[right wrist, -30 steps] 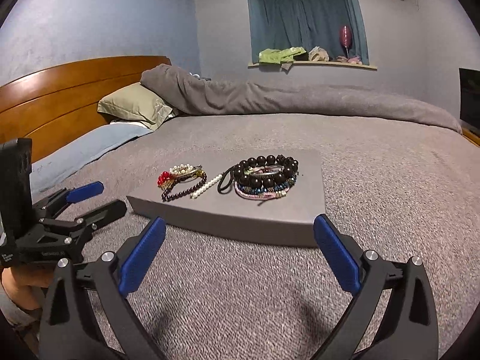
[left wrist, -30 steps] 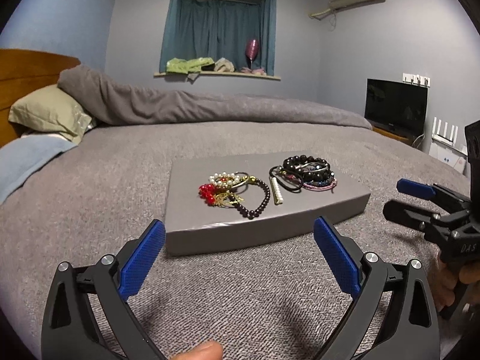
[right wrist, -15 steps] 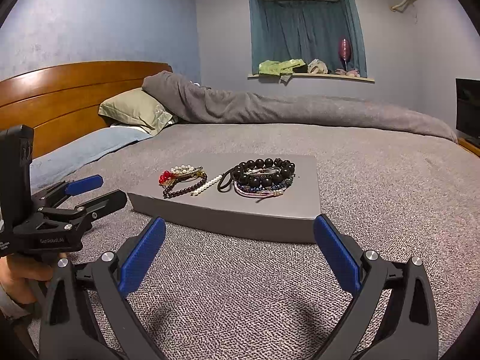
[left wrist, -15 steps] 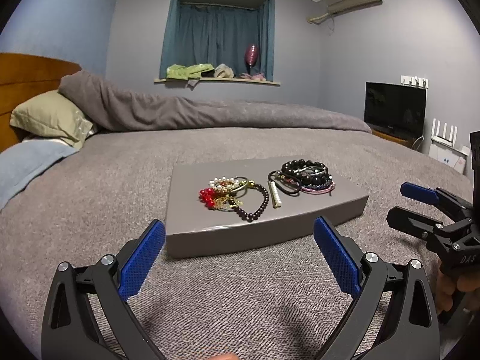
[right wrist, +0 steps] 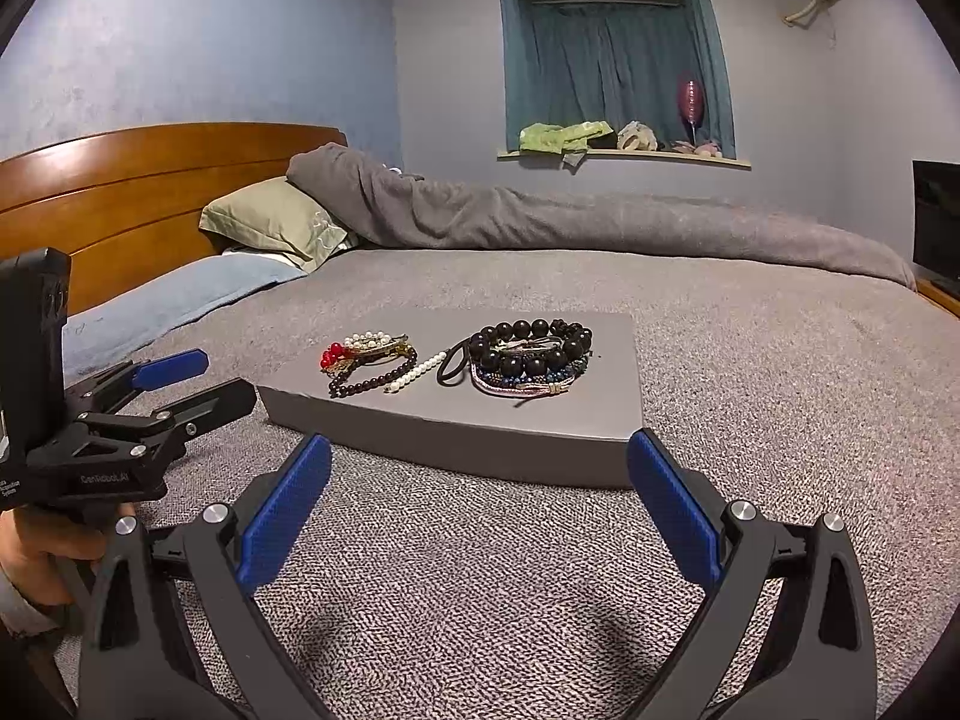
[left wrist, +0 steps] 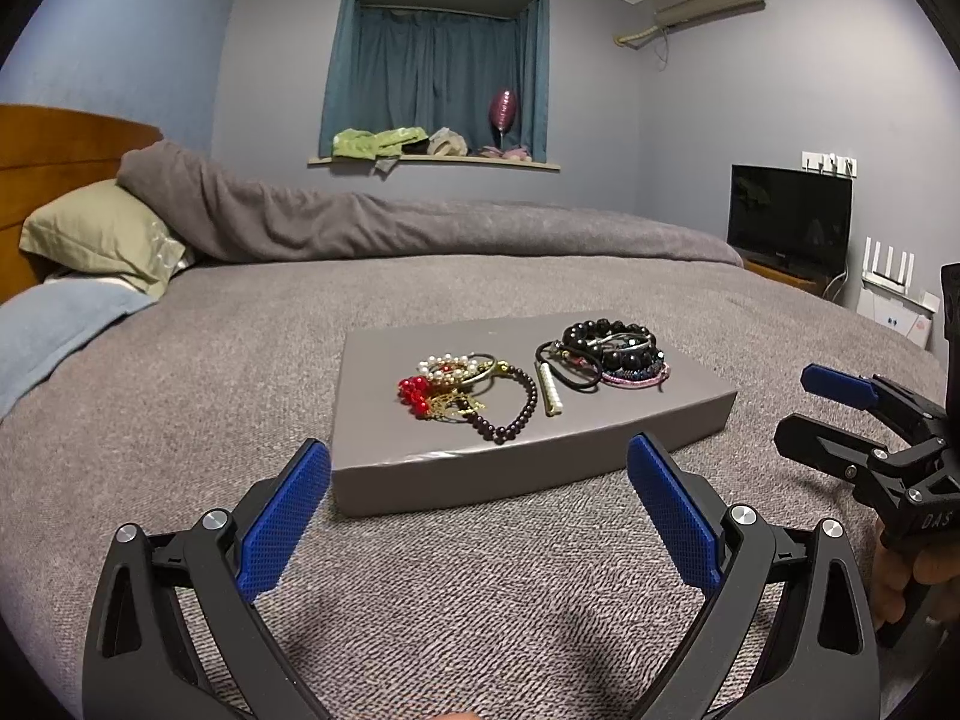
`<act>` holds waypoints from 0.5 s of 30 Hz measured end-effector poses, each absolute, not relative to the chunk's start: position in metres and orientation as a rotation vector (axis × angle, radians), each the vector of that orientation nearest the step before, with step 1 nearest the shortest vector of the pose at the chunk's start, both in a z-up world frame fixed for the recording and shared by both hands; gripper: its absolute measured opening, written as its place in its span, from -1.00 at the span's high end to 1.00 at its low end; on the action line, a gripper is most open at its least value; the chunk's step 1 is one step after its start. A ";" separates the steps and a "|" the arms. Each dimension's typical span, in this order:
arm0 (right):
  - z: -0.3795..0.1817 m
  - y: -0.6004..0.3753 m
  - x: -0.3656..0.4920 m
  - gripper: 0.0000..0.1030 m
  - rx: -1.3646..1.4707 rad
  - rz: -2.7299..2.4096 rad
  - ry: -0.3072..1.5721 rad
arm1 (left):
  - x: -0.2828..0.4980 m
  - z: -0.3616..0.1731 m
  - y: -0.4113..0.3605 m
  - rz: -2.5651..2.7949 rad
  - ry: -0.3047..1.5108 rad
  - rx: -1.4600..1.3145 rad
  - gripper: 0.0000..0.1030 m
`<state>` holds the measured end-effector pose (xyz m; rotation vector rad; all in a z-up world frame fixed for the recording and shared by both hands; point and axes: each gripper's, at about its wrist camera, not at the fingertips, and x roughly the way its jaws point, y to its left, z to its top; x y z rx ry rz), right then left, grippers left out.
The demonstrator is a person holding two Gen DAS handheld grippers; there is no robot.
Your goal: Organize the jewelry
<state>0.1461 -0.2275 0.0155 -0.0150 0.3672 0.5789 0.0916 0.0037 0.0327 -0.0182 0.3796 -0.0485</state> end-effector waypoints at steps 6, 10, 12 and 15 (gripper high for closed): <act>0.015 -0.227 0.146 -0.89 -0.016 0.579 0.368 | 0.091 0.034 0.004 -0.050 0.379 -0.016 -0.90; 0.016 -0.227 0.146 -0.89 -0.015 0.578 0.368 | 0.092 0.034 0.005 -0.050 0.379 -0.016 -0.90; 0.016 -0.227 0.146 -0.89 -0.015 0.579 0.367 | 0.092 0.034 0.005 -0.051 0.380 -0.017 -0.90; 0.016 -0.227 0.146 -0.89 -0.016 0.578 0.368 | 0.091 0.034 0.005 -0.051 0.380 -0.018 -0.90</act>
